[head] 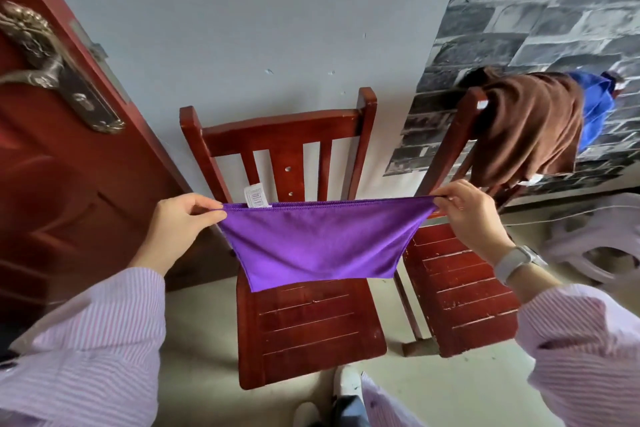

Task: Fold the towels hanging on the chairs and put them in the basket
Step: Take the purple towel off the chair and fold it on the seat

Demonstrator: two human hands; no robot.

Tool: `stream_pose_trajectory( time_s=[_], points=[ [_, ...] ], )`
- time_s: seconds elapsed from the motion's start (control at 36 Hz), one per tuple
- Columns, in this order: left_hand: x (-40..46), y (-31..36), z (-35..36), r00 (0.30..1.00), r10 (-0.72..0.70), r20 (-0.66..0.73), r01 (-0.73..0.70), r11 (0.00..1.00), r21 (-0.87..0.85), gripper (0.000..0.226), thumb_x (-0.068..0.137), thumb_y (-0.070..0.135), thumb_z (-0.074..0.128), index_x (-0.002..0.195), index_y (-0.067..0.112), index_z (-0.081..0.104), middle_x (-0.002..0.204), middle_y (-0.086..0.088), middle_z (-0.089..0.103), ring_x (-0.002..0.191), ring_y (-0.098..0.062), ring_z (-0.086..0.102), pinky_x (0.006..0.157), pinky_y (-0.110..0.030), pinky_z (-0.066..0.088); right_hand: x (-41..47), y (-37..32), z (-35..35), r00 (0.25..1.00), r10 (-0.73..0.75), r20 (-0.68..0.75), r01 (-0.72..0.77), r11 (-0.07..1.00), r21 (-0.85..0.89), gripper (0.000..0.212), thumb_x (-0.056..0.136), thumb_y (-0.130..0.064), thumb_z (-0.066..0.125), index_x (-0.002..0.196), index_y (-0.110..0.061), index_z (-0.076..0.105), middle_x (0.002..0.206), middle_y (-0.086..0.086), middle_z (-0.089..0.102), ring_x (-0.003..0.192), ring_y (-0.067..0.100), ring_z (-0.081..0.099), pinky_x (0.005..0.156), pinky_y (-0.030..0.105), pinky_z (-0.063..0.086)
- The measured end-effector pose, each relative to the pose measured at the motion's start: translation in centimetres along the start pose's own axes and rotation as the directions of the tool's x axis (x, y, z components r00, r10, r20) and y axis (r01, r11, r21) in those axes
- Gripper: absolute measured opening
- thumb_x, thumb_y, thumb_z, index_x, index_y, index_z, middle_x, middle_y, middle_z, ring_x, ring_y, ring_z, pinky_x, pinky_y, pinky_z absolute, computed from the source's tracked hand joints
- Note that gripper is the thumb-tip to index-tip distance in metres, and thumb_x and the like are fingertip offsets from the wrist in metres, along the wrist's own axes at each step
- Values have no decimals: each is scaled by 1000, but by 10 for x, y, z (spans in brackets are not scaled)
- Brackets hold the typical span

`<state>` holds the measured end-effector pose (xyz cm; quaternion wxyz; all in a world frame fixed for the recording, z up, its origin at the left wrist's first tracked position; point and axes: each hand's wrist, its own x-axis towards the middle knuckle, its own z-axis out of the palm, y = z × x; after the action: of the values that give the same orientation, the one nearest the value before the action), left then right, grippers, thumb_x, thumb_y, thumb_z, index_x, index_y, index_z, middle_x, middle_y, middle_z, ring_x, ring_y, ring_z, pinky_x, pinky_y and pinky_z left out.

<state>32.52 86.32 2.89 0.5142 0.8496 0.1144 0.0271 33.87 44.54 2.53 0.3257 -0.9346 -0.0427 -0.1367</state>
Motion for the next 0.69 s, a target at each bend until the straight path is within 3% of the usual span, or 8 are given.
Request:
stream_pose_trajectory(
  time_s=[0.17, 0.22, 0.31, 0.39, 0.44, 0.61, 0.69],
  points=[
    [2, 3, -7, 1000, 11, -7, -10, 998, 58, 17, 71, 0, 74, 72, 9, 59, 78, -4, 69, 72, -18, 61, 72, -27, 48, 7, -6, 6, 999, -12, 50, 13, 1000, -27, 10, 80, 4, 61, 87, 1, 67, 83, 6, 60, 73, 17, 55, 68, 9, 39],
    [3, 2, -9, 999, 41, 18, -43, 992, 119, 20, 71, -2, 73, 74, 13, 60, 76, -2, 67, 70, -17, 59, 67, -19, 47, 7, -6, 10, 997, -4, 71, 7, 999, -39, 10, 80, 5, 61, 87, 1, 67, 83, 9, 61, 73, 17, 54, 69, 10, 37],
    [4, -2, -6, 994, 83, 66, -98, 954, 283, 21, 74, -1, 70, 81, 18, 67, 74, 2, 62, 70, -14, 57, 63, -14, 42, 9, -5, 20, 998, 11, 69, -8, 999, -35, 8, 79, 6, 62, 85, 2, 67, 82, 11, 61, 71, 17, 53, 67, 0, 36],
    [11, -5, -1, 991, 116, 60, -131, 878, 460, 14, 80, 1, 66, 91, 6, 73, 80, -6, 57, 72, -16, 53, 66, -21, 40, 17, -5, 32, 998, 17, 68, -15, 1000, -27, 6, 79, 6, 62, 83, 3, 66, 84, 12, 62, 74, 17, 53, 65, 7, 34],
    [17, -4, 2, 994, 108, 34, -109, 844, 526, 14, 83, 5, 63, 93, 8, 73, 85, -7, 56, 79, -20, 54, 69, -31, 43, 26, -4, 38, 998, 17, 55, -16, 1000, -17, 6, 79, 5, 62, 83, 2, 66, 83, 13, 63, 74, 18, 53, 67, 10, 32],
    [30, -5, 8, 978, 177, -110, -90, 832, 548, 12, 82, 5, 64, 90, 8, 72, 95, -11, 61, 93, -29, 54, 79, -38, 44, 47, -4, 50, 1000, -7, 8, 7, 1000, 24, 8, 80, 6, 60, 84, 3, 66, 84, 12, 62, 76, 15, 53, 72, 11, 34],
    [28, -16, 9, 962, 242, -129, -137, 831, 538, 12, 78, -1, 66, 87, 5, 72, 93, -13, 64, 91, -30, 55, 80, -34, 41, 49, -1, 55, 999, -30, 22, 29, 999, 32, 8, 82, 5, 59, 86, 3, 65, 86, 13, 62, 76, 17, 55, 74, 20, 41]
  ],
)
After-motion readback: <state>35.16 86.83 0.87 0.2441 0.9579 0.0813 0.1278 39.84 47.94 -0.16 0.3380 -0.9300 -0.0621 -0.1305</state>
